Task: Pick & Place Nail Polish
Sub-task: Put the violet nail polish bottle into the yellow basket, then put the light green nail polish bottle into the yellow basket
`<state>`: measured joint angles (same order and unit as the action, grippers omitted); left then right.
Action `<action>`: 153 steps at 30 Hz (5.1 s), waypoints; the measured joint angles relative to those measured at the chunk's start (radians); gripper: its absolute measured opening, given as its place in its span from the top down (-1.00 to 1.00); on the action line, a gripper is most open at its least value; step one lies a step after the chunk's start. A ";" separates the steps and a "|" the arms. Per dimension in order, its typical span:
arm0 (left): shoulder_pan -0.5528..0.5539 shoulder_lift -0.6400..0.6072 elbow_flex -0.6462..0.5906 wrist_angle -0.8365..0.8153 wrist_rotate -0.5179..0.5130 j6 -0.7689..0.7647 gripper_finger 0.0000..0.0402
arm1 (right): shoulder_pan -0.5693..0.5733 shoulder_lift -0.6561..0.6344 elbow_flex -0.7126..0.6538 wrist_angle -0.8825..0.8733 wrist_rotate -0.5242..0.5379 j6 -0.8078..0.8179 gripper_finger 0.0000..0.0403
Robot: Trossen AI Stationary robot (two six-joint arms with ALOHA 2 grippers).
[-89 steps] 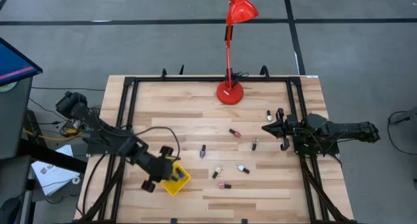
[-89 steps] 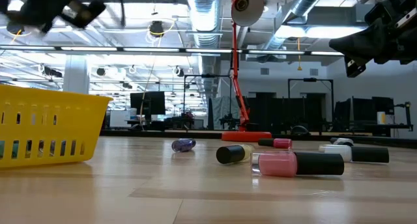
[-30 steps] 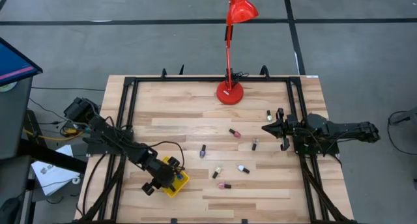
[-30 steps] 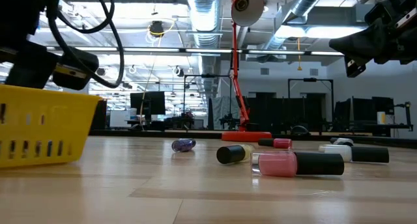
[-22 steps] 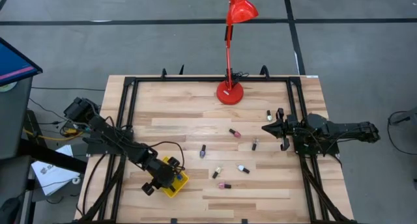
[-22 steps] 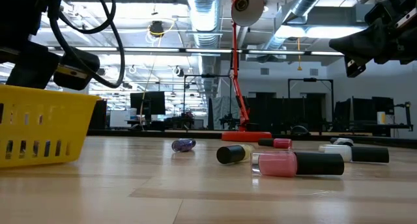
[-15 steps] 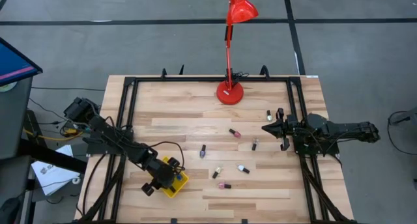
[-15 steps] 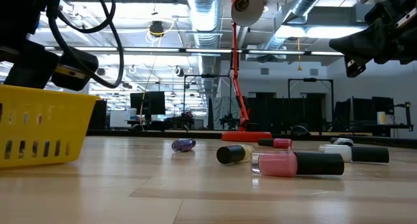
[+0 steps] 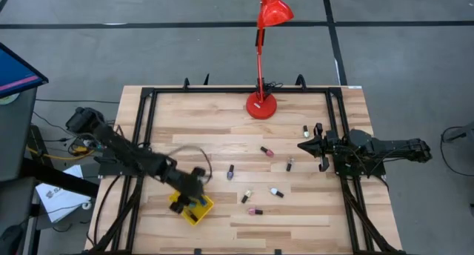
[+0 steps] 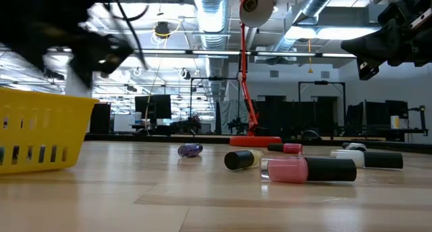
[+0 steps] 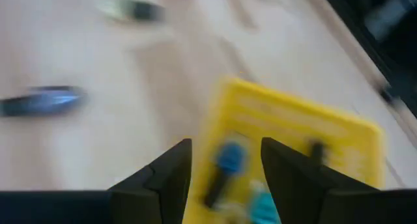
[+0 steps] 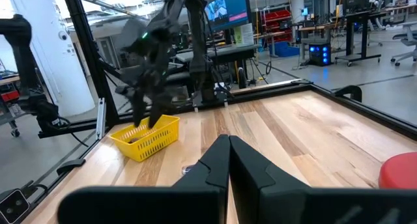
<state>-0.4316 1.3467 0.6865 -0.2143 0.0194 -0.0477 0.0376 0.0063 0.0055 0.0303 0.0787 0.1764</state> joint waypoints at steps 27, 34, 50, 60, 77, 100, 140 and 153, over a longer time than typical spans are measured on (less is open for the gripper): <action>0.222 0.375 0.306 0.171 -0.400 -0.299 0.10 | 0.000 0.000 0.000 0.000 0.000 0.000 1.00; 0.161 0.444 0.306 0.175 -0.509 -0.457 0.11 | 0.000 0.000 0.000 0.000 0.000 0.000 1.00; 0.122 0.549 0.306 -0.013 -0.641 -0.529 0.11 | 0.000 0.000 0.000 0.000 0.000 0.000 1.00; 0.178 0.550 0.305 -0.033 -0.608 -0.534 0.11 | 0.000 0.000 0.000 0.000 0.000 0.000 1.00; 0.212 0.538 0.267 0.004 -0.447 -0.442 0.64 | 0.000 0.000 0.000 0.000 0.000 0.000 1.00; 0.148 0.040 0.262 -0.145 -0.204 -0.016 0.78 | 0.000 0.000 0.000 0.000 0.000 0.000 1.00; -0.195 0.179 0.084 -0.058 -0.062 -0.246 0.75 | 0.000 0.000 0.000 0.000 0.000 0.000 1.00; -0.177 0.180 0.084 -0.049 -0.063 -0.237 0.60 | 0.000 0.000 0.000 0.000 0.000 0.000 1.00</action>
<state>-0.6090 1.5265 0.7700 -0.2632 -0.0434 -0.2847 0.0376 0.0059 0.0055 0.0303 0.0786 0.1764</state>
